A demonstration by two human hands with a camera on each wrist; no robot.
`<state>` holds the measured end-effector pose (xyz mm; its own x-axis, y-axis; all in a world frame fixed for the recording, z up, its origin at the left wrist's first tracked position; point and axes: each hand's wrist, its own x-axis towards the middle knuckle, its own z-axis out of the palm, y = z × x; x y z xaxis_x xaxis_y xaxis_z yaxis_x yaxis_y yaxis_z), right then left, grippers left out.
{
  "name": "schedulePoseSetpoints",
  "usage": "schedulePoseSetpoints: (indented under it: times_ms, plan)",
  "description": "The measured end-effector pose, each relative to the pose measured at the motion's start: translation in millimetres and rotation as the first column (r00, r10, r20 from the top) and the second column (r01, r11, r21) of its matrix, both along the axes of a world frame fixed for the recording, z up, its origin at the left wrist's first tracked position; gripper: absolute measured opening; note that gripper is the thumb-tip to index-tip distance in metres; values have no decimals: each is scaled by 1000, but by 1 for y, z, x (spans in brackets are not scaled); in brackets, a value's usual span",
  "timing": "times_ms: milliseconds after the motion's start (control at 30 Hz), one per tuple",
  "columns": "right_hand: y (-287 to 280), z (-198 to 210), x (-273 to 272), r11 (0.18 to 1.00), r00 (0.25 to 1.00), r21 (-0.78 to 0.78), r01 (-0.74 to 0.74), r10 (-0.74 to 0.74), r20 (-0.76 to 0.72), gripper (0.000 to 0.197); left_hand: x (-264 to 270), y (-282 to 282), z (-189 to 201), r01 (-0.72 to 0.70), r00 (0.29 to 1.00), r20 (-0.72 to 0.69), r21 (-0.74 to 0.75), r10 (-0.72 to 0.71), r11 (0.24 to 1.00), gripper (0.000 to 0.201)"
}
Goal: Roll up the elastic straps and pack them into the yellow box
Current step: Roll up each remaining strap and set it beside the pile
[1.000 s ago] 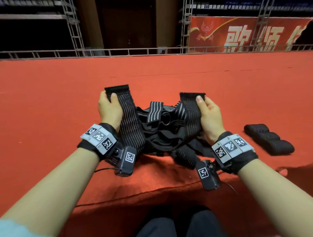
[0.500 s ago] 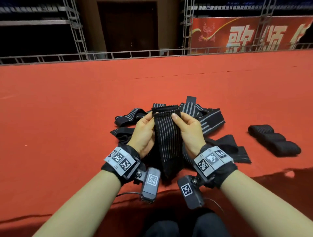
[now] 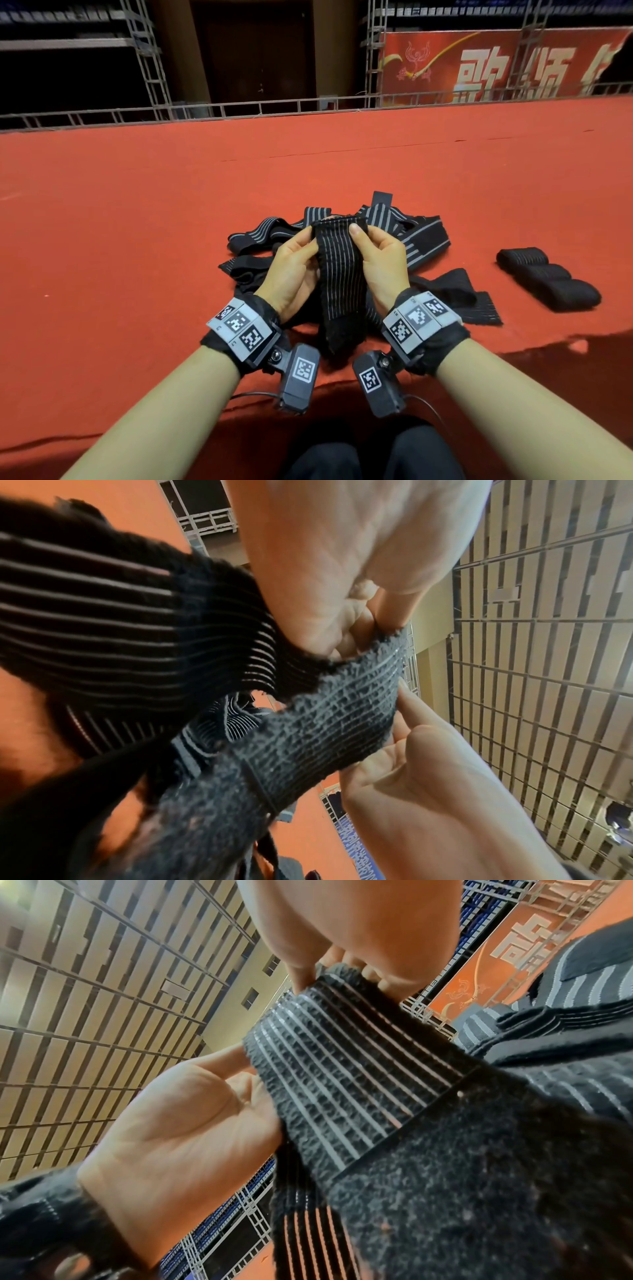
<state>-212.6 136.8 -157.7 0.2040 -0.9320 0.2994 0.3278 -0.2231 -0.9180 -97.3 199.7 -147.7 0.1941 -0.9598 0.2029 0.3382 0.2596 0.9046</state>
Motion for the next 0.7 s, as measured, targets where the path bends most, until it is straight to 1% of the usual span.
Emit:
schedulePoseSetpoints:
  times_ms: [100, 233, 300, 400, 433, 500, 533, 567, 600, 700]
  plan:
    - [0, 0, 0, 1000, 999, -9, 28, -28, -20, 16, -2, 0, 1, -3, 1000, 0, 1, 3, 1000, 27]
    - [0, 0, 1, 996, 995, -37, 78, -81, -66, 26, -3, 2, 2, -23, 1000, -12, 12, 23, 1000, 28]
    - [1, -1, 3, 995, 991, -49, 92, -96, -94, 28, -5, 2, 2, -101, 994, 54, 10, 100, 995, 24]
    - [3, -2, 6, 992, 982, -71, 107, -116, -149, 38, -8, -1, -3, -230, 963, 139, -28, 232, 973, 17]
    - [3, -3, 6, 990, 977, -82, 111, -124, -172, 34, -9, -2, -4, -259, 952, 160, -39, 262, 965, 16]
    - [3, -4, 5, 984, 961, -99, 147, -165, -221, 17, -9, -3, -6, -311, 930, 190, -48, 314, 949, 19]
    - [4, -3, 4, 980, 951, -106, 166, -188, -246, 12, -9, -3, -6, -332, 920, 201, -51, 336, 942, 21]
    - [5, -1, 2, 978, 943, -122, 167, -194, -269, 18, -9, -2, -5, -347, 913, 209, -60, 351, 936, 23]
    - [4, 1, 1, 979, 944, -150, 140, -178, -279, 23, -9, -1, -3, -354, 907, 214, -73, 362, 932, 24]
    - [2, 11, -1, 979, 955, -205, -18, -44, -294, 14, -8, 1, 4, -374, 894, 227, -100, 387, 922, 24]
